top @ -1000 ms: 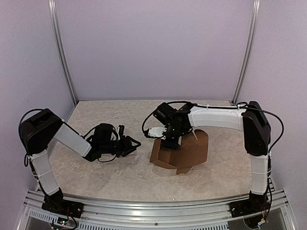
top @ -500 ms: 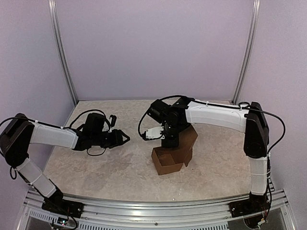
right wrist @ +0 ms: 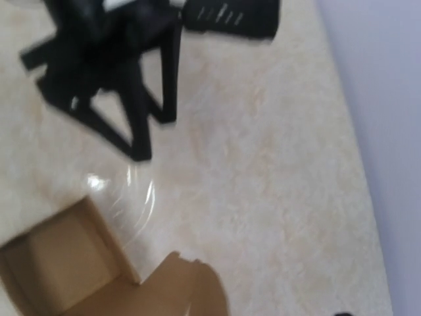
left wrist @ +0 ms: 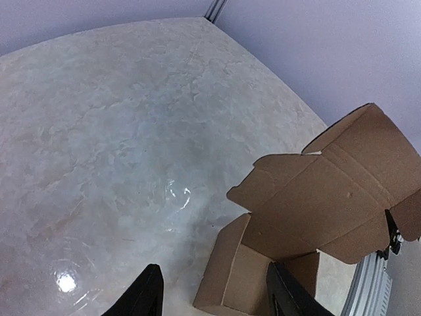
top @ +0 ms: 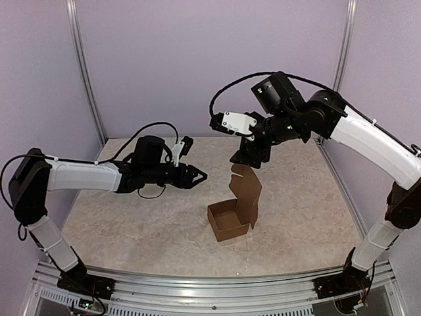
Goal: Fold the paper box
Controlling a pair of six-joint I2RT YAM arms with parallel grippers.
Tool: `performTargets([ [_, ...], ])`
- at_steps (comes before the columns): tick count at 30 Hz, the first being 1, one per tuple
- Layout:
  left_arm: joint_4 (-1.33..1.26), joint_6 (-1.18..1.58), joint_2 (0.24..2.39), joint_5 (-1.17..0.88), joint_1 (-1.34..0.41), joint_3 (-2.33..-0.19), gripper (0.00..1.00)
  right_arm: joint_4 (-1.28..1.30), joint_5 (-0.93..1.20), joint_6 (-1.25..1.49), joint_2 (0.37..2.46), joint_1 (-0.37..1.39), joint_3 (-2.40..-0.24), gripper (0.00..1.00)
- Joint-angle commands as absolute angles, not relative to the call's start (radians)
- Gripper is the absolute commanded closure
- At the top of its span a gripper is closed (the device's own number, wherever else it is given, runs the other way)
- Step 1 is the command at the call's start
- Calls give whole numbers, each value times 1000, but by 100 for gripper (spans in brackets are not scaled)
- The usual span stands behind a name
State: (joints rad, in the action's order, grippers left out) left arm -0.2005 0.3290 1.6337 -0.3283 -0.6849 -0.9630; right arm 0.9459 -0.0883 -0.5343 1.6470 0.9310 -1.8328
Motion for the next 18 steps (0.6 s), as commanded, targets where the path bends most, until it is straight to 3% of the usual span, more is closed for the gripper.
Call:
performTargets([
  [1, -226, 164, 1731, -432, -696, -1065, 47, 915, -45, -454, 1618, 860, -1761, 20],
  [9, -313, 74, 1893, -620, -695, -1186, 46, 850, 135, -443, 1490, 700, -1556, 20],
  [18, -391, 23, 2035, -796, -719, -1281, 45, 860, 234, -486, 1344, 638, -1388, 20],
])
